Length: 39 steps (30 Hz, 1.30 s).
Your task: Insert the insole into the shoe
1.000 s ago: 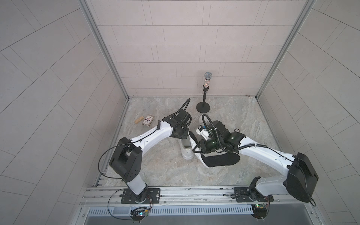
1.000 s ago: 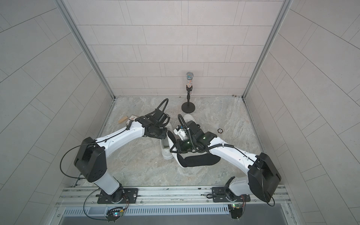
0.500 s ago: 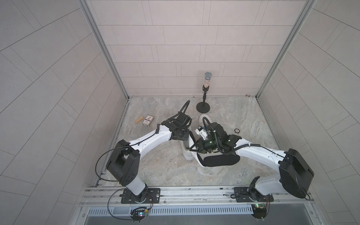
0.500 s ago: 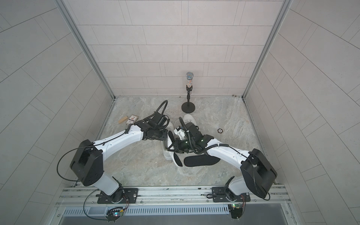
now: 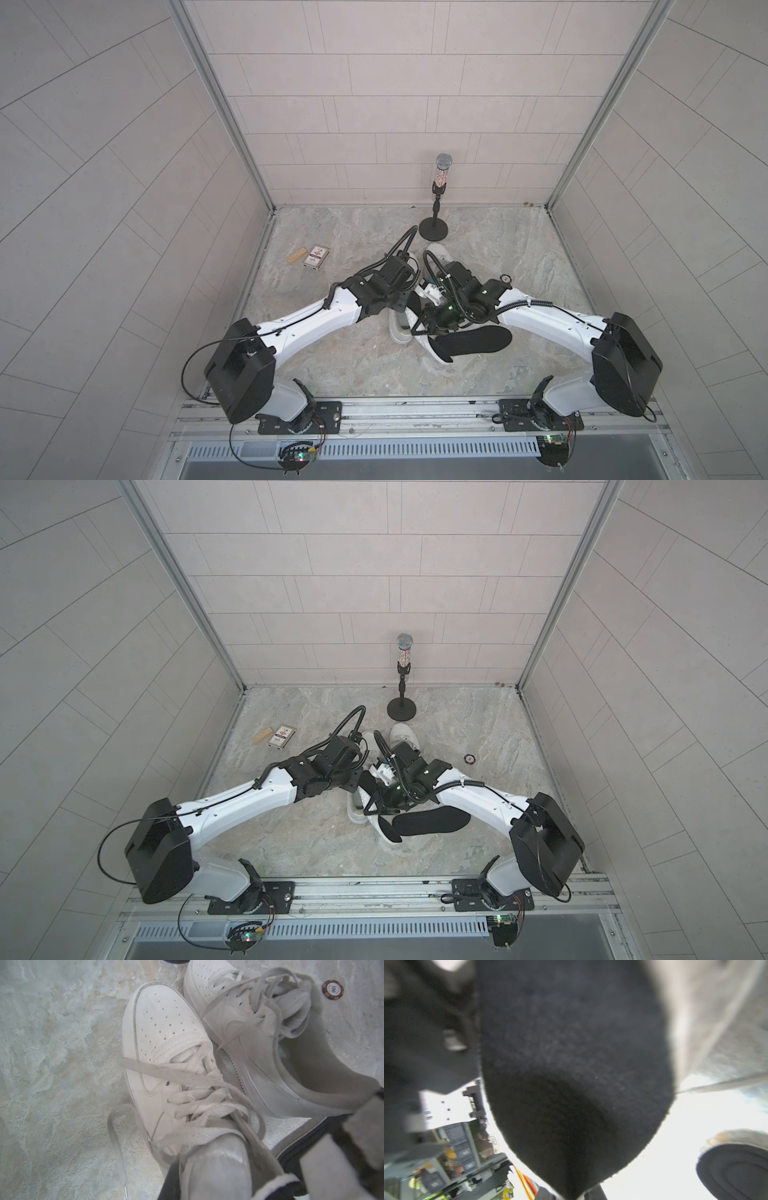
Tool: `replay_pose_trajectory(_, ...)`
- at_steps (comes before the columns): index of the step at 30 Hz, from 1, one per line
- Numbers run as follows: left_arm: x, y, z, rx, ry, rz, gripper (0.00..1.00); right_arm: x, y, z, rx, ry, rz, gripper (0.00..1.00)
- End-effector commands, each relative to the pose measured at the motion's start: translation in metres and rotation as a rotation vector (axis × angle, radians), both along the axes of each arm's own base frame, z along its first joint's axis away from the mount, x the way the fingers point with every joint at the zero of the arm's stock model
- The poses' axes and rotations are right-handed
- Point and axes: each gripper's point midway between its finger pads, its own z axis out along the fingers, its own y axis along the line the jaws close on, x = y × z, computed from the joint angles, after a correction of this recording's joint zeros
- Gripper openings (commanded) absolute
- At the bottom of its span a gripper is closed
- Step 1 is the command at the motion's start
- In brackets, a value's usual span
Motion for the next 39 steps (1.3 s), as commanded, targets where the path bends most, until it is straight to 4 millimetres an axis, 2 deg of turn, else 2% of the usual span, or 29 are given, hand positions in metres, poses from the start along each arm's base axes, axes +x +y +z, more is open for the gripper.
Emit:
replay_pose_trajectory(1, 0.013, -0.004, 0.052, -0.083, -0.187, 0.002, 0.0, -0.003, -0.02, -0.021, -0.133, -0.007, 0.006, 0.2)
replay_pose_trajectory(6, 0.007, 0.002, 0.059, -0.034, -0.273, 0.016, 0.0, 0.003, -0.021, -0.016, -0.158, -0.045, 0.008, 0.2)
replay_pose_trajectory(12, 0.008, 0.015, 0.063, -0.035, -0.356, 0.123, 0.0, -0.001, -0.021, -0.002, -0.187, -0.098, 0.04, 0.2)
replay_pose_trajectory(16, 0.012, 0.02, 0.057, -0.012, -0.386, 0.192, 0.0, -0.011, -0.008, 0.022, -0.095, -0.09, 0.024, 0.2)
replay_pose_trajectory(25, 0.017, 0.01, 0.049, -0.042, -0.403, 0.215, 0.0, -0.018, 0.011, 0.05, 0.116, 0.067, -0.112, 0.18)
replay_pose_trajectory(30, 0.016, 0.011, 0.052, -0.112, -0.433, 0.237, 0.0, -0.011, 0.022, 0.049, 0.195, 0.144, -0.152, 0.18)
replay_pose_trajectory(39, 0.016, 0.001, 0.054, -0.167, -0.447, 0.195, 0.0, -0.015, 0.032, 0.049, 0.278, 0.244, -0.157, 0.18)
